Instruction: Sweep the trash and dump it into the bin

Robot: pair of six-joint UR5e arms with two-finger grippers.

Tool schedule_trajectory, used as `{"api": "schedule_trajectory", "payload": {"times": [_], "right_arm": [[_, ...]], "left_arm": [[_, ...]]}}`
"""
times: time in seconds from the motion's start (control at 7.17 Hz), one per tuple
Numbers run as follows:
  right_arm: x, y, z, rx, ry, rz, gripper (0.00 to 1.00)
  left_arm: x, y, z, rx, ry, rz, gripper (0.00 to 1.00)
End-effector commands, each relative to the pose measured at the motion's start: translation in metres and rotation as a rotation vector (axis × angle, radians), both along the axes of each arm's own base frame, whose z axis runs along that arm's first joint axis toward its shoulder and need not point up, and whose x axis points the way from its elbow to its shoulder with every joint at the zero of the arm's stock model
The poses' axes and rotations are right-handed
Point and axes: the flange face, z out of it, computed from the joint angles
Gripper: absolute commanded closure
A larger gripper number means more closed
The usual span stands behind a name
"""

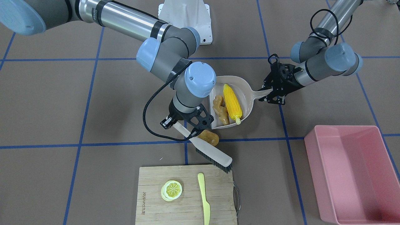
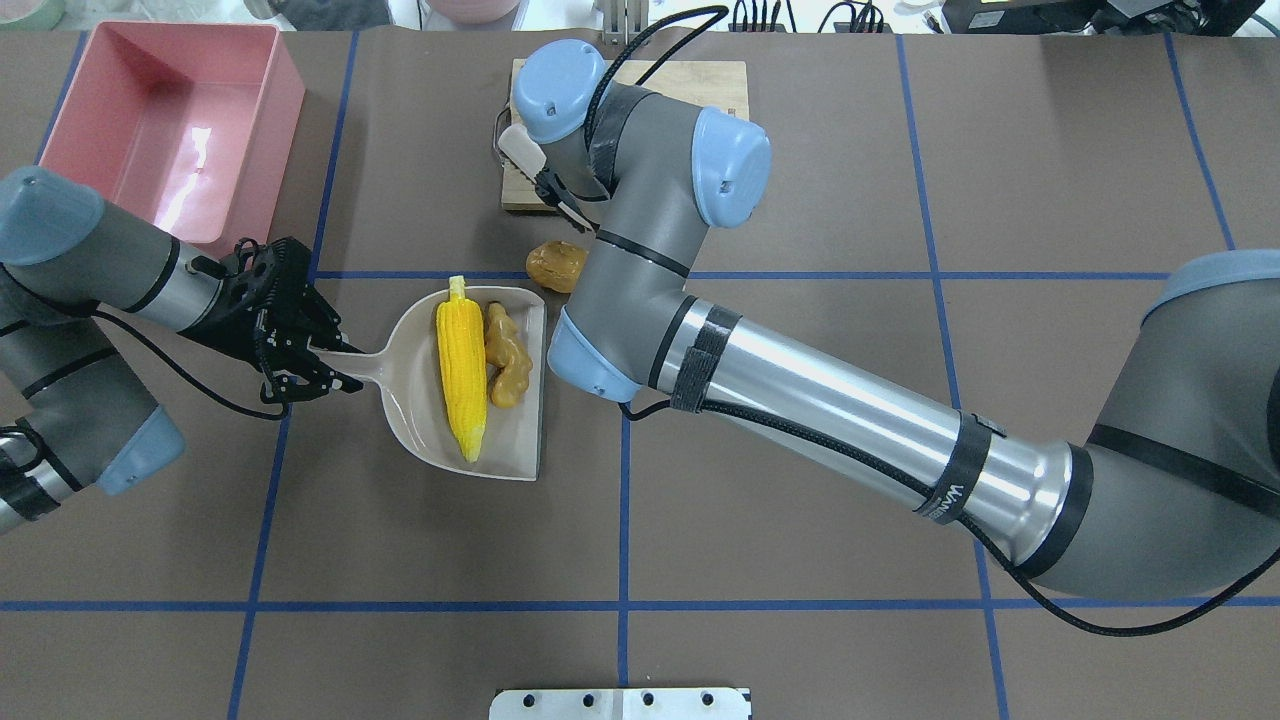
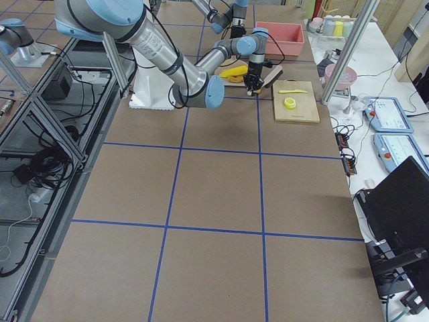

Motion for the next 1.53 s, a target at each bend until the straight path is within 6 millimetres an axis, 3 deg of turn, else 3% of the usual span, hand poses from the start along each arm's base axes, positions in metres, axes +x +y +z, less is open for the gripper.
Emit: {"api": "schedule_trajectory", "payload": {"times": [0.0,0.7,0.98,1.26,1.39], "right_arm": [[-0.019,0.009,0.018,0.023,0.028,-0.043,1.00],[-0.041,0.040,0.054,0.044,0.049,-0.209,1.00],[-0.023,0.049,0.049,0.045,0.085,-0.309,1.00],[0.001,0.065,0.061,0.039,0.086,-0.319,1.00],[0.011,0.078,0.048,0.028,0.069,-0.317,1.00]], "left_arm": [[0.000,0.000,0.000,0.000,0.000,-0.001,1.00],[0.000,0.000,0.000,0.000,0.000,0.001,1.00],[0.000,0.000,0.000,0.000,0.000,0.001,1.00],[0.000,0.001,-0.001,0.002,0.002,0.001,1.00],[0.000,0.001,-0.001,0.002,0.002,0.001,1.00]]}}
